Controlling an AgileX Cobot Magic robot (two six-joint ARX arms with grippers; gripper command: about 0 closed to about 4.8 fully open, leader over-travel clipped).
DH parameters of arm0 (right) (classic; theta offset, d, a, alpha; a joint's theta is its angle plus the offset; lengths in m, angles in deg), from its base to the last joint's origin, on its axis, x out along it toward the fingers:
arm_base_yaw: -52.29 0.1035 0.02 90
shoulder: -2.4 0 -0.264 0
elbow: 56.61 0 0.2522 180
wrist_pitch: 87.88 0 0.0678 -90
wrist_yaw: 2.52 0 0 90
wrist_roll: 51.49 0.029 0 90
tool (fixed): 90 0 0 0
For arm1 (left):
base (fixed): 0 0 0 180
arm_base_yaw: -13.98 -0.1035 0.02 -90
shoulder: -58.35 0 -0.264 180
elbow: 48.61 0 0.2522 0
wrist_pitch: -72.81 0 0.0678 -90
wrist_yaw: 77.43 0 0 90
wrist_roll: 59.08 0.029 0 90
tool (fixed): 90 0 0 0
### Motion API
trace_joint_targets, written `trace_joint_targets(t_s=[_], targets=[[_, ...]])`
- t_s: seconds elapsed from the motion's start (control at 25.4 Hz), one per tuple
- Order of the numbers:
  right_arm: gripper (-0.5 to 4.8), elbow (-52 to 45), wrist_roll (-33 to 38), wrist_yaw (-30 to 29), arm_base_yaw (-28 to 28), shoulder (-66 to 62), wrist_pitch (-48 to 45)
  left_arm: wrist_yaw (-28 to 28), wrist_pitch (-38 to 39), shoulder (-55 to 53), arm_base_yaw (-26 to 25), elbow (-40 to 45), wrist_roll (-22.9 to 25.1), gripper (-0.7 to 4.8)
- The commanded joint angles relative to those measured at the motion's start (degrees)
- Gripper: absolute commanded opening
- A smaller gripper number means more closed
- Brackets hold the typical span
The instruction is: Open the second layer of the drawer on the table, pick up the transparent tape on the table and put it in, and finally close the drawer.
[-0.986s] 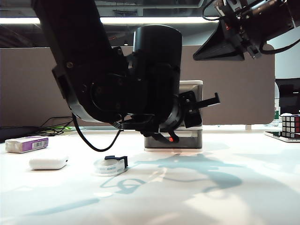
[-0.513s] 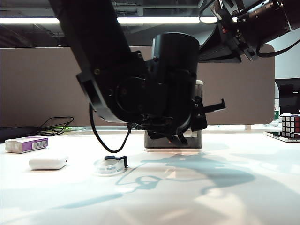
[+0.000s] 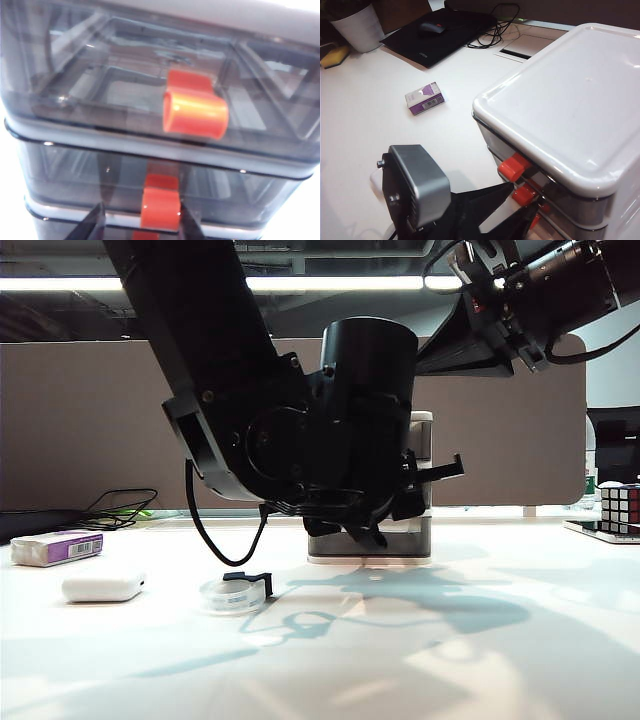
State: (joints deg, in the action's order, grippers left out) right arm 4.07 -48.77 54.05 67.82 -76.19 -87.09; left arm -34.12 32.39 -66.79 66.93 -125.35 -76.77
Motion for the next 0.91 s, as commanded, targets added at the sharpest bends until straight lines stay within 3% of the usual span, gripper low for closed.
trace_joint_targets(t_s=[0.04, 0.63, 0.75, 0.91], targets=[[-0.05, 0.35, -0.22, -0.13, 0.04, 0.20, -0.66, 1.75, -1.90, 0.07, -0.68, -0.42, -0.33, 1.78], [-0.05, 0.35, -0.22, -0.13, 0.07, 0.20, -0.52, 4.52, -2.43, -0.17, -0.98, -0.48, -0.33, 1.71], [-0.05, 0.35, -0.20, -0.13, 0.07, 0.20, -0.50, 5.33, -3.13, -0.63, -0.98, -0.50, -0.31, 1.06], [-0.05, 0.35, -0.22, -0.13, 0.07, 0.20, -0.13, 5.55, -3.37, -0.98, -0.96, -0.50, -0.31, 1.07]])
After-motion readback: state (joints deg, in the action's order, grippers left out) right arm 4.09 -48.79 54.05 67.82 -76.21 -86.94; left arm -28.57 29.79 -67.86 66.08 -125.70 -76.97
